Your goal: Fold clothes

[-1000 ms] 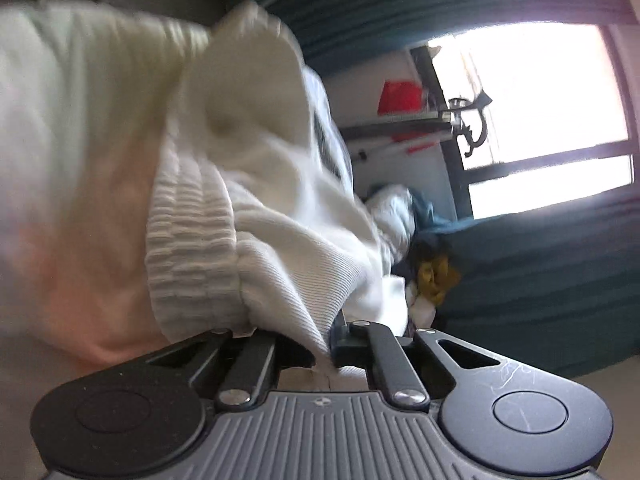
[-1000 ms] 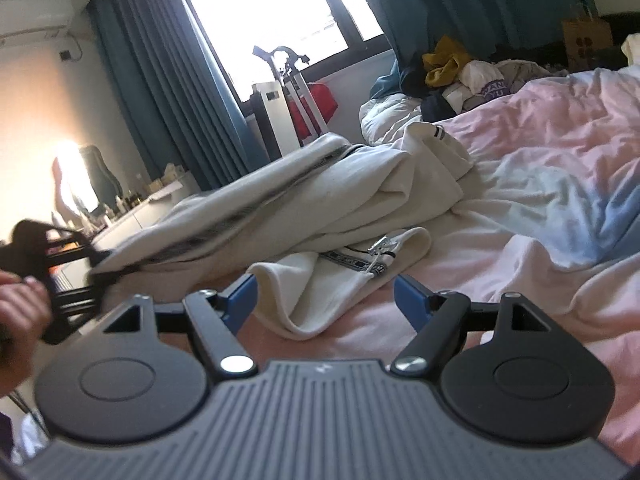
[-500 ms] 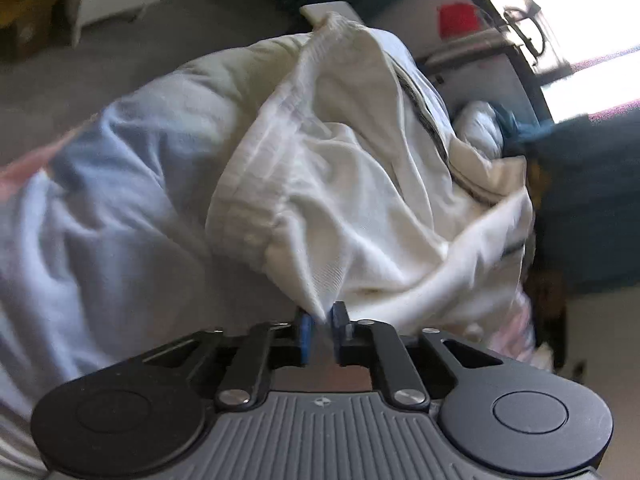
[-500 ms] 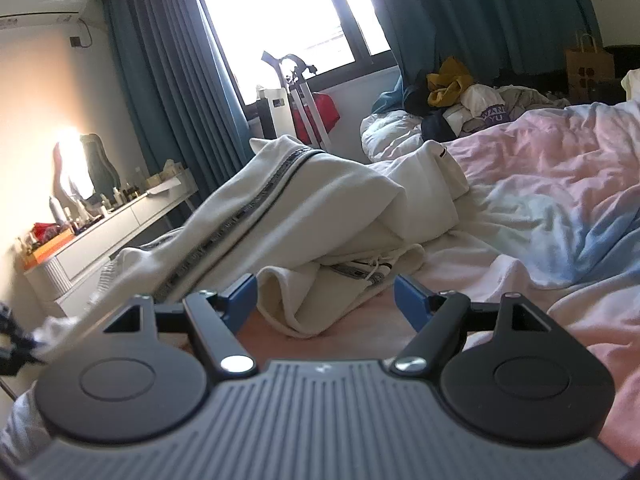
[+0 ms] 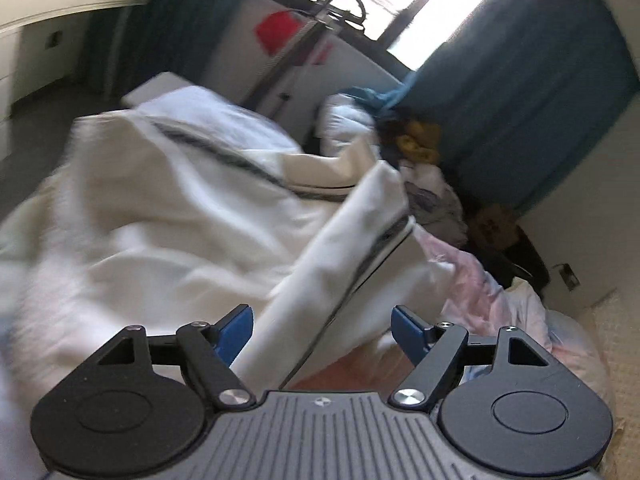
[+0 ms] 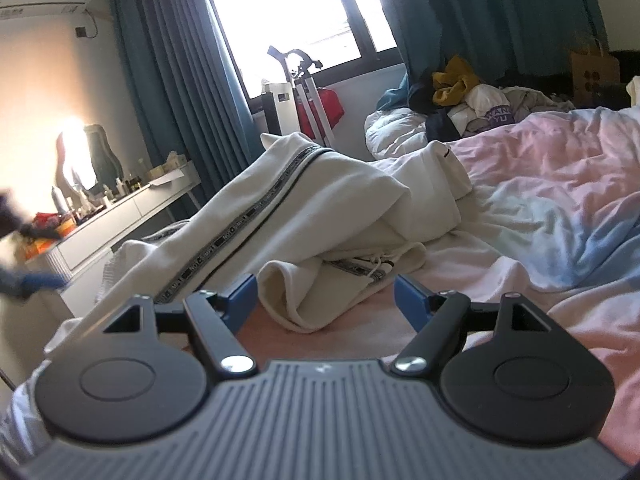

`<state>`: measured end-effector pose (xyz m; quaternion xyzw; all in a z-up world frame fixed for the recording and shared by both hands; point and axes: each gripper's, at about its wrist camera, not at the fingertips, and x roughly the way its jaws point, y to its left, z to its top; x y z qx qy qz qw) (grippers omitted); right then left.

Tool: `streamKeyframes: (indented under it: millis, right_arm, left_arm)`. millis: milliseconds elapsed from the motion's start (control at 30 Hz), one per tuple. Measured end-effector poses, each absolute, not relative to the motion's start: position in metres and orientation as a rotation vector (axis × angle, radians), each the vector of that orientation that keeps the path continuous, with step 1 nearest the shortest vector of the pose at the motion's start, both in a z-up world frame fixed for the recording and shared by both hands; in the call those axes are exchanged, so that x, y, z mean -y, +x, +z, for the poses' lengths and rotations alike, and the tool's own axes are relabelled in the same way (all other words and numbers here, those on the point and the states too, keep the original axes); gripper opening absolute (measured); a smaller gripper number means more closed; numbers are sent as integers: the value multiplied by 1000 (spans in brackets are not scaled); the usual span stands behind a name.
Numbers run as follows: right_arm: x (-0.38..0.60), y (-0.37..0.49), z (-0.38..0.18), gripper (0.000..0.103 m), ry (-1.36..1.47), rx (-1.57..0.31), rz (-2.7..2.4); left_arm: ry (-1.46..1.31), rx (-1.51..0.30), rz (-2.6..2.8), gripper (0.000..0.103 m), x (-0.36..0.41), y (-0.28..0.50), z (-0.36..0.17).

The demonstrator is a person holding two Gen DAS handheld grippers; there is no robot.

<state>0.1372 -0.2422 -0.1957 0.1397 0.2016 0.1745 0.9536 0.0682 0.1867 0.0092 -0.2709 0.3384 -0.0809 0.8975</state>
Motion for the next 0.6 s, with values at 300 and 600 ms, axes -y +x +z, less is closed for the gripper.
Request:
streamKeyframes:
  millis: [300,600]
  right_arm:
    - [240,157,-200,78,309,-410,384]
    - [242,187,-222,78,340,-443,415]
  left_arm:
    - [-342,-709,-228,78,-102,273,-27]
    - [-387,-780,-248,7,-69,372,-66]
